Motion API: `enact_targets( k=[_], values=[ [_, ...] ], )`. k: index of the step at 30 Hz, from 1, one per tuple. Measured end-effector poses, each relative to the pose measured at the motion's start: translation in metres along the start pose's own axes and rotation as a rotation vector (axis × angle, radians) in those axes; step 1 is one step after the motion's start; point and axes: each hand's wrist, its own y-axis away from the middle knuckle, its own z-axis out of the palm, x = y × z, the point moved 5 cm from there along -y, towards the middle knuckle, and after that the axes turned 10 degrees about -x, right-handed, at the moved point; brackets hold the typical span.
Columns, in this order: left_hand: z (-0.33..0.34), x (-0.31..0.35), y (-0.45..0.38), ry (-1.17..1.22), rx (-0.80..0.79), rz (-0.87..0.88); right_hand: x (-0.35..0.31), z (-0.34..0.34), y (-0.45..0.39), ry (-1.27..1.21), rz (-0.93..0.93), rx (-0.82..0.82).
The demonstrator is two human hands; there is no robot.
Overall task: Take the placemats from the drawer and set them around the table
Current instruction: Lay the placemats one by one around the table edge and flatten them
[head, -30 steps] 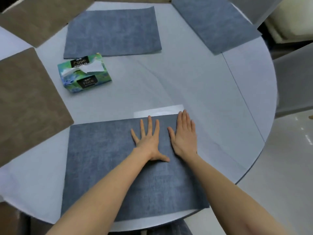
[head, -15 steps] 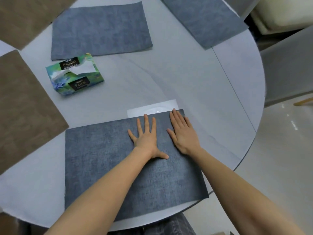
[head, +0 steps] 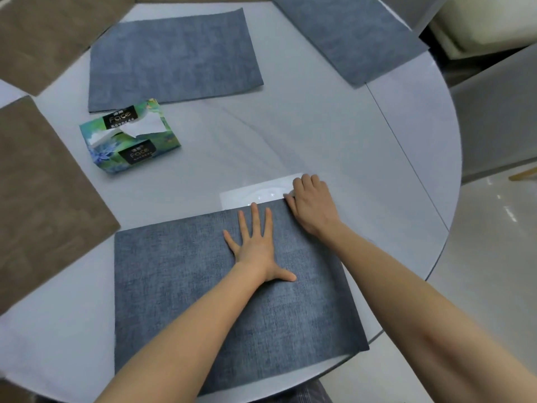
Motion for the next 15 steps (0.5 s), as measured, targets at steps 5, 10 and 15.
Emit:
enact_targets(
  k=[5,10,15],
  values=[
    [0.000,-0.001,-0.001,0.003,-0.018,-0.002,0.037,-0.012,-0.014,-0.555,0.163,-0.271],
    [-0.001,0.001,-0.002,-0.015,-0.055,-0.035,0.055,-0.007,0.008,-1.189,0.344,-0.386],
    [-0.003,0.002,-0.001,-0.037,-0.080,-0.067,0.055,0.015,0.011,-1.570,0.686,-0.303]
  ],
)
